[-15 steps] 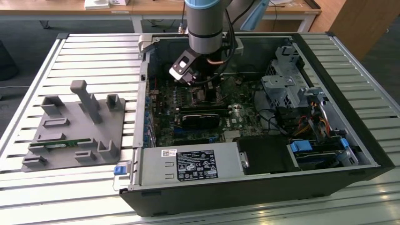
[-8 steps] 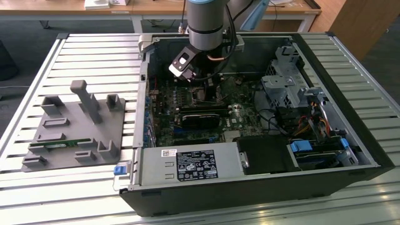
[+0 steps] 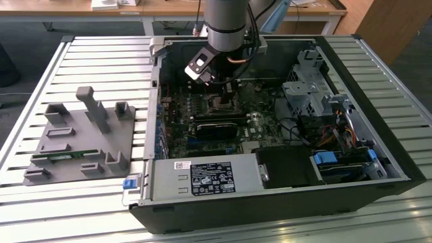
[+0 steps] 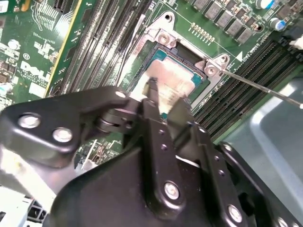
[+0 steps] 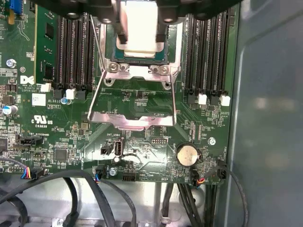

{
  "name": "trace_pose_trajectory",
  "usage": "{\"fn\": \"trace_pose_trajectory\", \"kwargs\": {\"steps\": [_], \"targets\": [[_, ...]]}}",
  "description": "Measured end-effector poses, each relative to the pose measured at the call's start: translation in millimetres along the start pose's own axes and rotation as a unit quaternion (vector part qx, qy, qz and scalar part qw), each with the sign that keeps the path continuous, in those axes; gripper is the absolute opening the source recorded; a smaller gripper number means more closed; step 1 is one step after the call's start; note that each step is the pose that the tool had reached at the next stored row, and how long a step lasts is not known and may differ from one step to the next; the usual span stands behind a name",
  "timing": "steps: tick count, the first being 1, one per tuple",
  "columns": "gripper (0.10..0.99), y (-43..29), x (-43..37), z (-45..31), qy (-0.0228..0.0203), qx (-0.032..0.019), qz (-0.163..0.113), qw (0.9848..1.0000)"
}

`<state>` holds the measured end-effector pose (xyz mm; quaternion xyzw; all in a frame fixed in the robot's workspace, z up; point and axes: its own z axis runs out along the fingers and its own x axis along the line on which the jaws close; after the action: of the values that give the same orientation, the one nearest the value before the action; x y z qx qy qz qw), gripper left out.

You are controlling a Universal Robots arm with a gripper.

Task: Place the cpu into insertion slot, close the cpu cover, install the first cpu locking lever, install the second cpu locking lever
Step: 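Place the cpu into insertion slot, then close the cpu cover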

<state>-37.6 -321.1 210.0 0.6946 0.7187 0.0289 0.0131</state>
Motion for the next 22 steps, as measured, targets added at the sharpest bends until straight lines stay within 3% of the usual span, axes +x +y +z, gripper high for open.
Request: {"fn": "trace_pose_trajectory", "kwargs": {"steps": [3,6,22], "targets": [[0.294,0.8,0.0,-2.2,0.0002,0.0047,0.0,1.0],[0.122,1.1,0.1,-3.9,0.0003,0.0062,0.0,1.0],[0.106,1.9,0.3,-14.0,0.0004,0.0088,0.0,1.0]]}}
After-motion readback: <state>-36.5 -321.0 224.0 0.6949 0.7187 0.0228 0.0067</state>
